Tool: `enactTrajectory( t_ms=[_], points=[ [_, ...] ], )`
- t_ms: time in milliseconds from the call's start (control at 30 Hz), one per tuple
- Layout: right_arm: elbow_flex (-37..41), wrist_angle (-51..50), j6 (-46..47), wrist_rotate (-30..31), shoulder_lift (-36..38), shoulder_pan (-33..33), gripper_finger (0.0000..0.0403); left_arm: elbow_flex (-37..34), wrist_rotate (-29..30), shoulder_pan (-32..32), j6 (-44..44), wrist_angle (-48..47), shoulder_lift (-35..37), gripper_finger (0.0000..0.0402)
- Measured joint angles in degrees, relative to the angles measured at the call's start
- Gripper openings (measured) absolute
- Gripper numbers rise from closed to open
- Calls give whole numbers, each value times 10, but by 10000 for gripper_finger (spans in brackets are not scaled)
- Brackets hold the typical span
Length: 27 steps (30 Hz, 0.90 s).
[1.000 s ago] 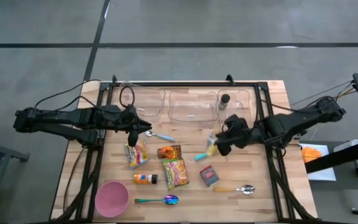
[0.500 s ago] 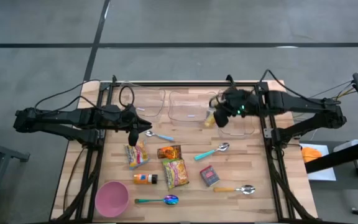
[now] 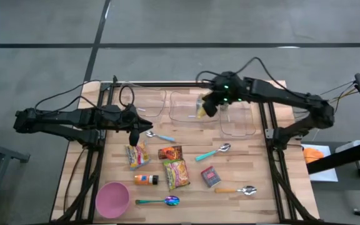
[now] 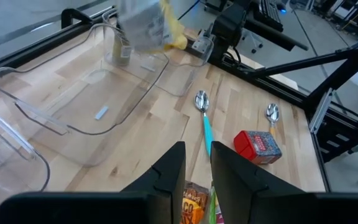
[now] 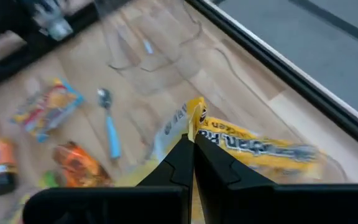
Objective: Pick & Place Food Item
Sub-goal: Put the yellow noodle pack into the middle transparent bin
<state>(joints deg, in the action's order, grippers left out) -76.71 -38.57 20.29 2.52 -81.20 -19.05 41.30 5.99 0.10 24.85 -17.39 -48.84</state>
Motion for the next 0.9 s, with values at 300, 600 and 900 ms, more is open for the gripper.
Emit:
enactTrajectory(
  t_ms=[300, 600, 900],
  points=[
    [-122, -120, -71, 0, -126, -20, 8, 0, 6, 0, 7, -1, 0, 86],
    [-165, -197, -110, 0, -205, -37, 8, 0, 7, 0, 9, -1, 0, 86],
    [-159, -211, -133, 0, -245, -40, 8, -1, 11, 0, 11, -2, 0, 86]
  ],
)
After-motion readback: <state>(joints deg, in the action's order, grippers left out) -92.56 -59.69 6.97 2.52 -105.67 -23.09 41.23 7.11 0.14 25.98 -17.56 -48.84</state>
